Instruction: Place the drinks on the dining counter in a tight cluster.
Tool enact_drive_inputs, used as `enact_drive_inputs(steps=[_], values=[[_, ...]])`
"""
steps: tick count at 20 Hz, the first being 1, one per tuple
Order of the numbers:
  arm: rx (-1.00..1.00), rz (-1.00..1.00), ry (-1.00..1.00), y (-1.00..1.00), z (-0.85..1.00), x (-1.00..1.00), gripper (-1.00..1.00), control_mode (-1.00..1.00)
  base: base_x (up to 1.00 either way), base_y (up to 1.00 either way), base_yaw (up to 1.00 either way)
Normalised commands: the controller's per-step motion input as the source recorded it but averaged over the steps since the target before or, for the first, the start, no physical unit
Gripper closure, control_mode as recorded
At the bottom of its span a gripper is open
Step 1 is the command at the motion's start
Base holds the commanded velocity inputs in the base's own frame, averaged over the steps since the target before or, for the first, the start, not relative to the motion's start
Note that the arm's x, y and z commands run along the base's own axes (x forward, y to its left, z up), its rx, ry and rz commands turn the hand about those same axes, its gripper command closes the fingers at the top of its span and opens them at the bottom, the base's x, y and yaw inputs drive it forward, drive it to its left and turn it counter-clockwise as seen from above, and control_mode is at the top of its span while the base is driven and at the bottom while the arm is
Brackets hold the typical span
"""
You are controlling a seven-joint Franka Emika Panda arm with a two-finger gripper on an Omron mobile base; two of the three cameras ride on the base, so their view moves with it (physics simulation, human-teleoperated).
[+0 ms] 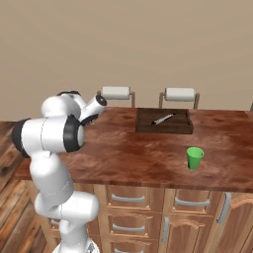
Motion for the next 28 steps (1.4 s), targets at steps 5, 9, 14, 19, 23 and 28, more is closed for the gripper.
enact_drive_inputs(steps=[5, 9, 14, 19, 23, 28], values=[[0.00, 0.00, -0.09, 0.00, 0.00, -0.20, 1.00, -1.00, 0.00, 0.00, 0.00], [0.00, 0.00, -0.08, 0.00, 0.00, 0.00, 1.00, -1.00, 0.00, 0.00, 0.00], [0.00, 0.00, -0.01, 0.00, 0.00, 0.00, 1.00, -1.00, 0.00, 0.00, 0.00], [0.00, 0.00, 0.00, 0.00, 0.00, 0.00, -1.00, -1.00, 0.00, 0.00, 0.00], [0.00, 0.00, 0.00, 0.00, 0.00, 0.00, -1.00, -1.00, 0.00, 0.00, 0.00], [0.00, 0.00, 0.00, 0.00, 0.00, 0.00, -1.00, -1.00, 0.00, 0.00, 0.00]])
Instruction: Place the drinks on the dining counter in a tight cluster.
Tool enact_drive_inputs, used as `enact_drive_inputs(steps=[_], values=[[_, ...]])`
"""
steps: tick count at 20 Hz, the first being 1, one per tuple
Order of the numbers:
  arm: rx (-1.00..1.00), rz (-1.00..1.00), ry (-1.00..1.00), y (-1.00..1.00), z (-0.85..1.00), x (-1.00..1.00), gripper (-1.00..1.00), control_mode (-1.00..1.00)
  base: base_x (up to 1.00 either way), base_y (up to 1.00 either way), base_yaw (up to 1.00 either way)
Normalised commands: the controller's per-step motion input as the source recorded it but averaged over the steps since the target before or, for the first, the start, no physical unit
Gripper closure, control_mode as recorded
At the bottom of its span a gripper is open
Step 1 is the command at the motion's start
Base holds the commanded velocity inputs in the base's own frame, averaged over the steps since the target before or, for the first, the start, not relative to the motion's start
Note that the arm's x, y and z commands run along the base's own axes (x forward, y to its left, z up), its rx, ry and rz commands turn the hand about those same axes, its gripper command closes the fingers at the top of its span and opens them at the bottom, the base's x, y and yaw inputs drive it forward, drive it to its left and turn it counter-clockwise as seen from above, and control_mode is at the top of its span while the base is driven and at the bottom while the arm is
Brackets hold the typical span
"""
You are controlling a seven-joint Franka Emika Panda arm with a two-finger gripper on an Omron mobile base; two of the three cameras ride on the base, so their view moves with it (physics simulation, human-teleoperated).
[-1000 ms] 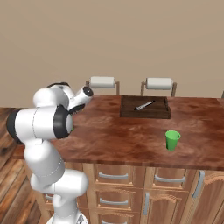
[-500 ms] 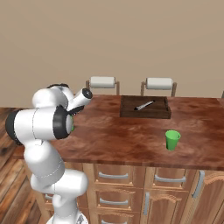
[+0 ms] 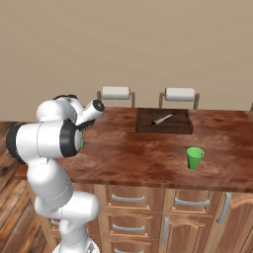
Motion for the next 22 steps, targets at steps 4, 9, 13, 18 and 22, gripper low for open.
enact_drive_inputs(steps=[4, 9, 13, 18, 22], values=[[0.00, 0.00, 0.00, 0.00, 0.00, 0.00, -1.00, -1.00, 0.00, 0.00, 0.00], [0.00, 0.00, 0.00, -0.12, 0.00, 0.00, -1.00, -1.00, 0.00, 0.00, 0.00], [0.00, -0.06, 0.00, -0.52, 0.04, -0.18, -1.00, -1.00, 0.00, 0.00, 0.00], [0.01, -0.16, 0.01, -0.59, 0.32, -0.24, -1.00, -1.00, 0.00, 0.00, 0.00], [-0.03, -0.28, 0.24, -0.47, 0.84, 0.00, -1.00, -1.00, 0.00, 0.00, 0.00]])
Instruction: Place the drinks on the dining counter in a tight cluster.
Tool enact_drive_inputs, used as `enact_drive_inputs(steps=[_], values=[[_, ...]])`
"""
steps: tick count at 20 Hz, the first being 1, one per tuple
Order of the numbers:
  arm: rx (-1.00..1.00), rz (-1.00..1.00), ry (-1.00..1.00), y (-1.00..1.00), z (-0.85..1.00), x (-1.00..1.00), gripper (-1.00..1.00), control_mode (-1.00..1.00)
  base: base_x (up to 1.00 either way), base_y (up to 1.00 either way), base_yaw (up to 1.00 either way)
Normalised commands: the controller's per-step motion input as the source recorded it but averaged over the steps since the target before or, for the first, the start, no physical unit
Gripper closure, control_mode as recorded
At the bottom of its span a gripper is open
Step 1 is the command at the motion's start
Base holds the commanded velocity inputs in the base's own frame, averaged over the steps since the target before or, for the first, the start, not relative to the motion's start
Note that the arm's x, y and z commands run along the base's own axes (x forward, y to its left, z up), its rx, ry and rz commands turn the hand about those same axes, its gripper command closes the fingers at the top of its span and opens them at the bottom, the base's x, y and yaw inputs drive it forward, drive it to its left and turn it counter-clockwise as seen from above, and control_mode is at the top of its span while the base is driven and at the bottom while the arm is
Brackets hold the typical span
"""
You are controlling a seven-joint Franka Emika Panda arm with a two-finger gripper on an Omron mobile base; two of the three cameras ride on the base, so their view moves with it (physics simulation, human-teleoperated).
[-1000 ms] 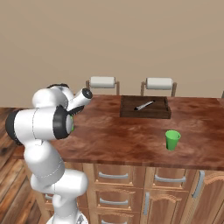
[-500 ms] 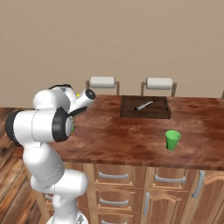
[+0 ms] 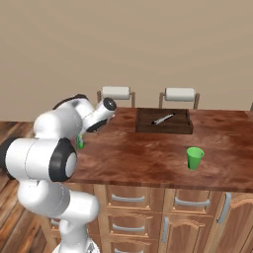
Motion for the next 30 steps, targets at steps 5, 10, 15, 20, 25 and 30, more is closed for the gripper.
enact_drive_inputs(steps=[5, 10, 15, 20, 25, 30], values=[[-0.11, -0.40, 0.42, -0.45, 0.96, 0.00, -1.00, -1.00, 0.00, 0.00, 0.00], [-0.03, -0.48, 0.30, -0.58, 0.55, -0.15, -1.00, -1.00, 0.00, 0.00, 0.00], [0.00, -0.48, 0.15, -0.42, 0.42, -0.60, -1.00, -1.00, 0.00, 0.00, 0.00], [0.00, -0.32, -0.06, 0.00, 0.22, -0.90, -1.00, -1.00, 0.00, 0.00, 0.00], [0.00, -0.17, -0.14, 0.14, 0.51, -0.85, -1.00, -1.00, 0.00, 0.00, 0.00], [0.02, -0.05, -0.26, 0.00, 0.05, -0.62, -1.00, -1.00, 0.00, 0.00, 0.00]])
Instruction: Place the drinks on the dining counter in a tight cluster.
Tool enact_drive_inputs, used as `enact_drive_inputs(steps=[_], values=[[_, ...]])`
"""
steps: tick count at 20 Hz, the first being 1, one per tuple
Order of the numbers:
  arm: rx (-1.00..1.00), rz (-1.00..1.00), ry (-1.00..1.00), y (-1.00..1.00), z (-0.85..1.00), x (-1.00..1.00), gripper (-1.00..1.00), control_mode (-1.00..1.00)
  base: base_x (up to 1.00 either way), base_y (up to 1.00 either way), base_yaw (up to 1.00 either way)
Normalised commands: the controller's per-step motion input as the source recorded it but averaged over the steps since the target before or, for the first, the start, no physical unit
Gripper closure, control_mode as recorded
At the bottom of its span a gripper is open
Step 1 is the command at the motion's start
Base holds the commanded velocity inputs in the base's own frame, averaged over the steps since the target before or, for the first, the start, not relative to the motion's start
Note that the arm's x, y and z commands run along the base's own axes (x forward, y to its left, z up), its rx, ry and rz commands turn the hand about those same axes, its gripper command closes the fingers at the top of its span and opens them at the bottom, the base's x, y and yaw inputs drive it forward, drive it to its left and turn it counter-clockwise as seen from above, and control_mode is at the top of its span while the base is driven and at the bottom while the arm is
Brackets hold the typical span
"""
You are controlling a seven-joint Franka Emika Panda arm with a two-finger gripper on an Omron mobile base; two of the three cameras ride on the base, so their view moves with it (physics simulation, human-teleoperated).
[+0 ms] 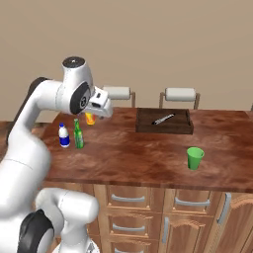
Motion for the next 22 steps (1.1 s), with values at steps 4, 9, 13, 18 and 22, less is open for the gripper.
enact_drive_inputs(steps=[4, 9, 13, 18, 22], values=[[0.03, 0.00, -0.06, 0.00, -0.04, -0.52, -1.00, -1.00, 0.00, 0.00, 0.00], [0.00, 0.00, 0.00, 0.00, 0.00, -0.22, -1.00, -1.00, 0.00, 0.00, 0.00], [0.00, 0.00, 0.00, 0.00, 0.00, 0.00, -1.00, -1.00, 0.00, 0.00, 0.00], [0.00, 0.00, 0.00, 0.00, 0.00, -0.03, -1.00, 1.00, -0.46, 0.02, 0.00], [0.00, 0.00, 0.00, 0.00, 0.00, 0.00, -1.00, 1.00, -1.00, 0.58, 0.07]])
